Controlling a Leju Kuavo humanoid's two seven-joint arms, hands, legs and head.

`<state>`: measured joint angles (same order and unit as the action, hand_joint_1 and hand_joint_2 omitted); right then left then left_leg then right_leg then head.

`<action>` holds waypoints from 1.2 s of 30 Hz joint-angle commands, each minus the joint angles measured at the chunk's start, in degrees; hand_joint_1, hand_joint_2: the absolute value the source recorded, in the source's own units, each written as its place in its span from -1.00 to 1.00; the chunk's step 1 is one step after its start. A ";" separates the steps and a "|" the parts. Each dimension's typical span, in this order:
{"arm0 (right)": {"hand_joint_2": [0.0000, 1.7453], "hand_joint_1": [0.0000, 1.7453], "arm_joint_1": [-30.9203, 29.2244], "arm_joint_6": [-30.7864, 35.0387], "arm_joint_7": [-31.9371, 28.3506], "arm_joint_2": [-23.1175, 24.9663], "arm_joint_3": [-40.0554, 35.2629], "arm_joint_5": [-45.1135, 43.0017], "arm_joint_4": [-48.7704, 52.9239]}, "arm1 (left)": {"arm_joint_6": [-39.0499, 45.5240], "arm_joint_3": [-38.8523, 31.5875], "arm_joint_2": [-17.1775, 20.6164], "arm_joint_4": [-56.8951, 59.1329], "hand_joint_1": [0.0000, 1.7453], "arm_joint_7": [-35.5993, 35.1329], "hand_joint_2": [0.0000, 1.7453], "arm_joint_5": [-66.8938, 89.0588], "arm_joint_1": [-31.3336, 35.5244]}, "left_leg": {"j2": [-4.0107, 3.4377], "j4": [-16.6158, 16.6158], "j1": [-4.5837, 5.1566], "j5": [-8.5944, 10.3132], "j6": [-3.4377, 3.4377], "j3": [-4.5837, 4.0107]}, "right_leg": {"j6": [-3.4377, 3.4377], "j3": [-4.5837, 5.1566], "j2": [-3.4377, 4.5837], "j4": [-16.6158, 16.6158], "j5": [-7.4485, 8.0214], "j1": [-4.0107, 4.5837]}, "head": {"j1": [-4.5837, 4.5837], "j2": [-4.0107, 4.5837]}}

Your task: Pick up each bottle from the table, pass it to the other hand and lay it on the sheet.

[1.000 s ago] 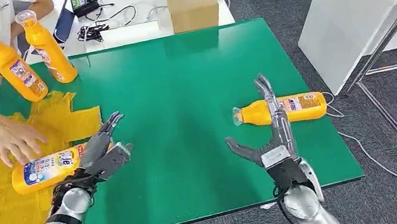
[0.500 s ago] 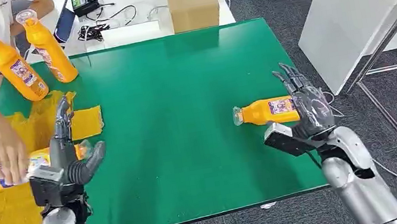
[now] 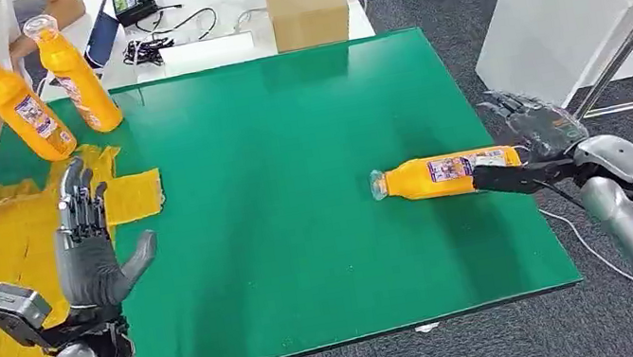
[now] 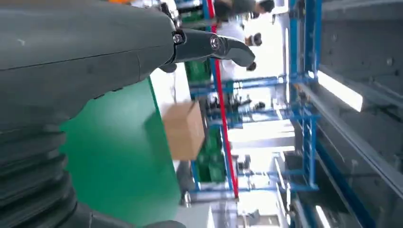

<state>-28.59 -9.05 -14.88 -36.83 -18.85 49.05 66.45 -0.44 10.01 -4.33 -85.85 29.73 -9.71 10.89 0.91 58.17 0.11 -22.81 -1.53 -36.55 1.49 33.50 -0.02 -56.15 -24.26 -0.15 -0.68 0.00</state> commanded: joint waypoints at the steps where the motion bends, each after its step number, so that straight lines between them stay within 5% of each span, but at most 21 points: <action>1: 1.00 -1.00 -12.83 1.89 0.46 5.53 -13.27 1.17 -24.55 | -0.85 2.62 -0.40 3.85 -1.00 -0.19 1.00 -0.60 2.42 | -0.23 -0.05 -0.04 -0.05 0.06 0.22 | -0.01 -0.19 0.19 0.10 0.03 0.04 | -0.02 0.00; 36: 1.00 -1.00 -7.02 8.55 2.92 20.67 -13.14 -0.42 -48.73 | 0.06 9.36 -0.84 10.19 -1.00 0.80 1.00 1.85 6.14 | -0.35 -0.18 -0.19 -0.04 0.12 0.74 | -0.06 -0.67 0.07 0.30 0.07 0.19 | 0.02 0.00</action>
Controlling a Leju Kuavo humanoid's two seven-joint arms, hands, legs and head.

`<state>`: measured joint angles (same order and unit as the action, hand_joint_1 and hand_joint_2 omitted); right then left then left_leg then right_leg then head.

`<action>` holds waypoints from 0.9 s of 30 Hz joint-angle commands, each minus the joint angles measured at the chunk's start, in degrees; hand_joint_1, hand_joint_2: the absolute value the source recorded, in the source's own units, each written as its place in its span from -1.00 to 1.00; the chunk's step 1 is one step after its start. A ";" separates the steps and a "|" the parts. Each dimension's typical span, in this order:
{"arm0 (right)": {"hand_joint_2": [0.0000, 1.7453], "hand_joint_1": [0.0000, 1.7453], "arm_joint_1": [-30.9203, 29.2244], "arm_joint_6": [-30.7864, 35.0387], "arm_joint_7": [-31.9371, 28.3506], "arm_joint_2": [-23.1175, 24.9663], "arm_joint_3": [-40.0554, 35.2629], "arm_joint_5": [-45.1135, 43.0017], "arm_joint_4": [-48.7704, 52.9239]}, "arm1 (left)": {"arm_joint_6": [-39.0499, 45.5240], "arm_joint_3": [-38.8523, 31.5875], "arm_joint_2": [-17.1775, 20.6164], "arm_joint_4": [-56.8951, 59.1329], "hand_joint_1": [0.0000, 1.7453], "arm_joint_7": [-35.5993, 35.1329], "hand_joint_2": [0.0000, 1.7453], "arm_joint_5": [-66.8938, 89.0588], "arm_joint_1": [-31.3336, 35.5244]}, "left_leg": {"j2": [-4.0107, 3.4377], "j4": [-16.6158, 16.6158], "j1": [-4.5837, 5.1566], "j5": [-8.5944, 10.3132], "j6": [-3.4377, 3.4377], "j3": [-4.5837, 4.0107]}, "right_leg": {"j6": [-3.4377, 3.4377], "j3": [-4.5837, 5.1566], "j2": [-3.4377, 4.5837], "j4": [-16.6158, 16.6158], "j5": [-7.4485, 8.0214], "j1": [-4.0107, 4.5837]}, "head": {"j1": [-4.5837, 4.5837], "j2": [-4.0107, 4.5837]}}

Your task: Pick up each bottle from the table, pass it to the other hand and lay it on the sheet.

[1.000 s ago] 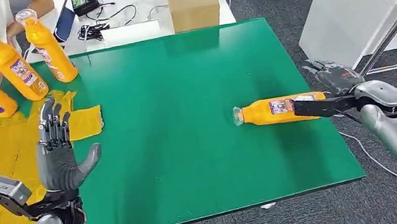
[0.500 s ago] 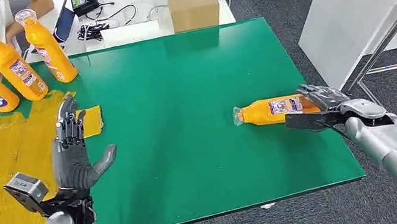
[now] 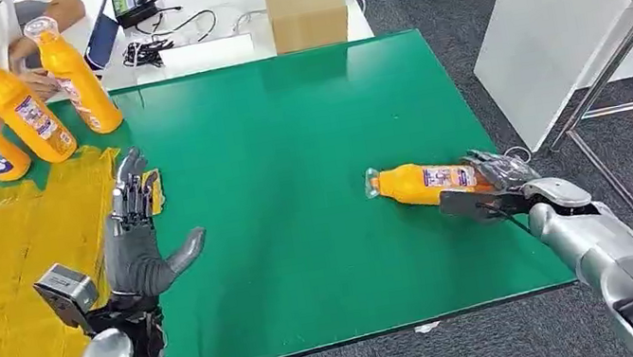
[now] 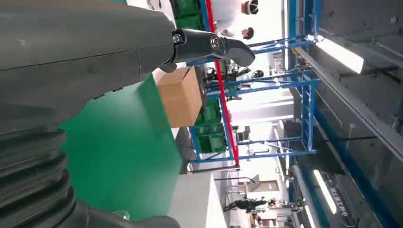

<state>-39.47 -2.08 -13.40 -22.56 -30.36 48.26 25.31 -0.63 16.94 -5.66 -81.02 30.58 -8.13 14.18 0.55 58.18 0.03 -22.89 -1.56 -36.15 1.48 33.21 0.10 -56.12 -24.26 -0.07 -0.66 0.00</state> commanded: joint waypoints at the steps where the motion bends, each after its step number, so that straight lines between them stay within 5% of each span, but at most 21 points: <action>1: 1.00 -1.00 4.02 1.72 1.45 6.54 -1.63 0.37 -7.58 | 0.25 2.42 0.51 5.39 -1.00 -0.05 1.00 0.27 2.85 | 0.02 -0.10 -0.12 -0.04 0.13 0.33 | -0.04 -0.37 -0.06 0.20 0.04 0.12 | 0.00 0.00; 7: 1.00 -0.80 4.48 2.74 2.32 6.85 -1.67 1.02 -7.65 | 0.24 2.42 0.43 5.93 -1.00 -0.14 1.00 0.32 3.06 | -0.29 -0.10 -0.18 -0.19 0.22 0.86 | -0.08 -0.66 0.44 0.19 0.06 0.12 | 0.00 0.00; 8: 1.00 0.60 4.48 2.74 2.32 6.85 -1.67 1.02 -7.65 | 0.24 2.42 0.43 5.93 -1.00 -0.14 1.00 0.32 3.06 | -0.32 -0.17 -0.22 -0.15 0.26 0.91 | -0.09 -0.71 0.48 0.26 0.12 0.13 | 0.00 0.00; 9: 1.00 1.00 4.50 4.11 2.59 7.15 -1.00 1.26 -7.63 | 0.22 2.48 0.39 5.91 -1.00 -0.33 1.00 0.41 3.00 | -0.40 -0.12 -0.21 -0.19 0.25 0.98 | -0.09 -0.76 0.58 0.21 0.11 0.13 | 0.00 0.00; 23: 1.00 1.00 6.45 14.76 -1.18 9.99 7.73 -1.66 -1.19 | 0.36 1.95 1.18 3.51 -1.00 -1.94 1.00 2.26 1.04 | -0.59 -0.11 -0.19 -0.22 0.25 1.05 | -0.20 -0.79 0.76 0.15 0.17 0.12 | 0.00 0.00; 27: 1.00 1.00 10.27 19.20 -3.28 13.08 14.89 -4.54 8.82 | 1.09 2.12 1.77 1.90 -1.00 -2.99 1.00 4.73 0.08 | -0.56 -0.16 -0.20 -0.20 0.27 1.04 | -0.21 -0.78 0.72 0.19 0.18 0.12 | 0.00 0.00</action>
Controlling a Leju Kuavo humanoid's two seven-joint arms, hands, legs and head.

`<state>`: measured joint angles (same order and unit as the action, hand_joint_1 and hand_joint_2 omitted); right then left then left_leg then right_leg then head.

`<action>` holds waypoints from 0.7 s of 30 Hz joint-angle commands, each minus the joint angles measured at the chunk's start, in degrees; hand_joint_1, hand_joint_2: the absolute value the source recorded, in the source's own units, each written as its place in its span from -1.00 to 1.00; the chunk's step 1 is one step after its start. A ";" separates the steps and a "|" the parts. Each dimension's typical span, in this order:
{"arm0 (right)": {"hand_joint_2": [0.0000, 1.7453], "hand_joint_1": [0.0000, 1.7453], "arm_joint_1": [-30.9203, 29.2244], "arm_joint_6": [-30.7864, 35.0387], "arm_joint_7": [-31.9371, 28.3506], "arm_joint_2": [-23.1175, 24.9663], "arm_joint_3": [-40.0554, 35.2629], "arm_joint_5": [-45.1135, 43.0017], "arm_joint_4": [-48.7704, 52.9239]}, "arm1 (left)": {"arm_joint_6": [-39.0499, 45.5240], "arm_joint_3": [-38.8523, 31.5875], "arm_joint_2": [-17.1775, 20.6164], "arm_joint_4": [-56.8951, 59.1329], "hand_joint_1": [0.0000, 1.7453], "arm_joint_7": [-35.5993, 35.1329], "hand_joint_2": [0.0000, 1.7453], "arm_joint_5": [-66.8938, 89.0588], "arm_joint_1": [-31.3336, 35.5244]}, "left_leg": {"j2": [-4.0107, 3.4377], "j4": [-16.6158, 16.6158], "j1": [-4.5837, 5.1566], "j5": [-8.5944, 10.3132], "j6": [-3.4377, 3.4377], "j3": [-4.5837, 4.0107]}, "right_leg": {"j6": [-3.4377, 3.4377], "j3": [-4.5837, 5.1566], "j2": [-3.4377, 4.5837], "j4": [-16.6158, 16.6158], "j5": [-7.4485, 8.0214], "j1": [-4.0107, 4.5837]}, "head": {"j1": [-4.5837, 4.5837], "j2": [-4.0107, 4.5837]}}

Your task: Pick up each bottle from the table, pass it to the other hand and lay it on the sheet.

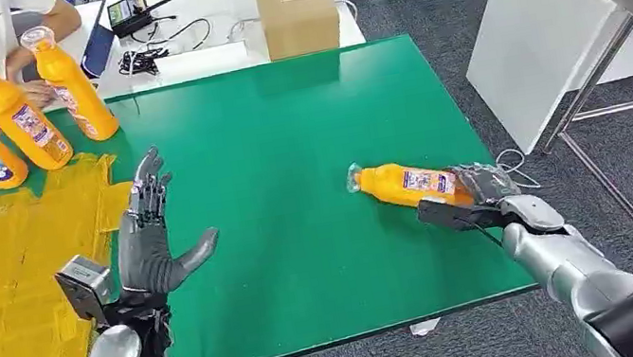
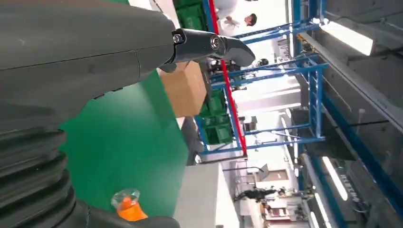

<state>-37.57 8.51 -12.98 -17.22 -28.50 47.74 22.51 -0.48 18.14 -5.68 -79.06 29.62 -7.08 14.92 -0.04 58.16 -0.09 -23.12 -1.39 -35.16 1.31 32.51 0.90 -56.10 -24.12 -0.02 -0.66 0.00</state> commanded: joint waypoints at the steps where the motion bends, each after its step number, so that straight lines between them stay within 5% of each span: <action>1: 1.00 1.00 9.99 9.57 -4.56 9.30 16.29 -6.16 15.44 | 1.27 1.23 2.28 -0.52 -1.00 -2.30 1.00 4.94 -0.76 | -0.04 -0.10 -0.09 0.00 0.10 0.04 | -0.04 -0.06 -0.02 0.14 0.03 0.09 | 0.00 0.00; 4: 1.00 1.00 15.89 9.53 -11.59 14.76 23.83 -16.47 28.80 | 1.87 2.82 4.06 0.04 -1.00 -4.62 1.00 8.78 0.41 | -0.17 -0.11 -0.07 -0.02 0.16 -0.24 | -0.06 0.24 0.10 0.06 0.01 0.08 | 0.00 0.00; 9: 1.00 1.00 23.43 1.77 -17.16 22.23 24.25 -32.66 45.50 | -4.11 5.33 4.19 8.38 -1.00 -9.99 1.00 5.90 6.44 | 0.26 -0.04 -0.11 0.06 0.18 -0.63 | -0.10 0.50 -0.23 -0.08 -0.11 0.16 | -0.02 0.00; 21: 1.00 1.00 18.69 -0.28 -19.16 24.16 18.78 -36.67 35.12 | -11.71 8.57 3.40 11.81 -1.00 -13.58 1.00 -5.68 11.11 | 0.29 -0.01 -0.07 0.08 0.14 -0.96 | -0.05 0.79 -0.33 -0.07 -0.12 0.11 | 0.00 0.00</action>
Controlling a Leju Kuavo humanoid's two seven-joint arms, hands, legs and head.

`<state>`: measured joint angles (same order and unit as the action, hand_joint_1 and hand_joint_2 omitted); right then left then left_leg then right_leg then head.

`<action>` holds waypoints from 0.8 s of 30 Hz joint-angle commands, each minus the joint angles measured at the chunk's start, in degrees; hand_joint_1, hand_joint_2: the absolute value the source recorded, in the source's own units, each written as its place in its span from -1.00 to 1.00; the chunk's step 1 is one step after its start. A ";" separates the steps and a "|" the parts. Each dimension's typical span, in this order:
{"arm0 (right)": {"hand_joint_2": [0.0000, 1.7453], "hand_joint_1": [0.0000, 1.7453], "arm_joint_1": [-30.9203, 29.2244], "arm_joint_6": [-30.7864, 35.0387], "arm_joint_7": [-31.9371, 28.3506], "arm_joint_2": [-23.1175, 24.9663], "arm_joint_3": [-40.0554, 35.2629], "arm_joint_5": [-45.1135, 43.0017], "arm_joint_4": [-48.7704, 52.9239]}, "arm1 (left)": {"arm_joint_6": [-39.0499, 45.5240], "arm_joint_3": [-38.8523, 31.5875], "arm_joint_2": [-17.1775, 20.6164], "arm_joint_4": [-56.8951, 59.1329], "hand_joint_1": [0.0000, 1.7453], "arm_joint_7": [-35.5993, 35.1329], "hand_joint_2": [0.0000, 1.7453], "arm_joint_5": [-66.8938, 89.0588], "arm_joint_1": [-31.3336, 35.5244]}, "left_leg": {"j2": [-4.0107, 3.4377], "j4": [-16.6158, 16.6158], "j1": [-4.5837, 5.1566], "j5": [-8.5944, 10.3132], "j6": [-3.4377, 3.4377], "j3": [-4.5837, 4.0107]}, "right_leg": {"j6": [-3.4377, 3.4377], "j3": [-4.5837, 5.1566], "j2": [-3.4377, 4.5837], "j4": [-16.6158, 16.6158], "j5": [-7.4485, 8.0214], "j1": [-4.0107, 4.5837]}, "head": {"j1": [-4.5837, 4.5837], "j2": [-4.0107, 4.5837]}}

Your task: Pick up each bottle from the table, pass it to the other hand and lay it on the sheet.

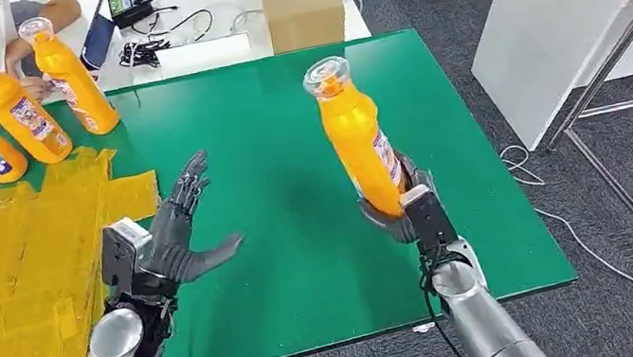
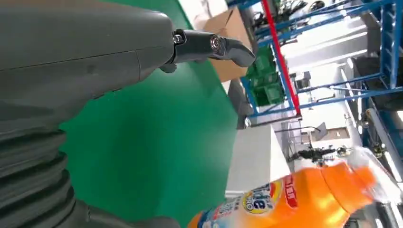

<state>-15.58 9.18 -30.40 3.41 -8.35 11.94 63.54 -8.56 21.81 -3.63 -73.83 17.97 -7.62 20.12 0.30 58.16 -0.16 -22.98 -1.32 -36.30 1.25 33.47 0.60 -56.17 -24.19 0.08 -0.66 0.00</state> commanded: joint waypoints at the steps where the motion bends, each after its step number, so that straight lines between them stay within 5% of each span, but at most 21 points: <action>1: 1.00 1.00 -3.61 -1.17 -2.12 4.11 -2.41 -0.64 -6.96 | -4.26 5.48 1.41 6.79 -1.00 -2.21 1.00 -6.04 6.23 | -0.01 -0.01 0.00 -0.03 0.06 0.12 | 0.00 -0.13 -0.04 0.01 -0.03 0.00 | 0.00 0.00; 10: 1.00 1.00 -3.61 -1.17 -2.12 4.11 -2.41 -0.64 -6.96 | -4.26 5.48 1.41 6.79 -1.00 -2.21 1.00 -6.04 6.23 | -0.04 -0.03 0.02 -0.05 0.05 0.16 | 0.01 -0.15 -0.01 0.02 -0.04 -0.03 | 0.00 0.00; 24: 1.00 1.00 -6.09 6.40 -4.66 7.60 -17.12 11.17 -15.02 | -5.11 8.26 0.77 7.55 -1.00 -2.96 1.00 -10.52 8.03 | -0.10 0.00 -0.01 -0.07 0.06 0.13 | 0.01 -0.09 0.05 0.00 -0.05 0.00 | -0.02 0.00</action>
<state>-17.89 11.83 -33.14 9.97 -17.47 19.96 55.75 -13.81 26.93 -3.74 -70.51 15.61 -17.11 24.69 0.30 58.15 -0.15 -22.97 -1.33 -36.36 1.26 33.55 0.60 -56.19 -24.19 0.06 -0.68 0.00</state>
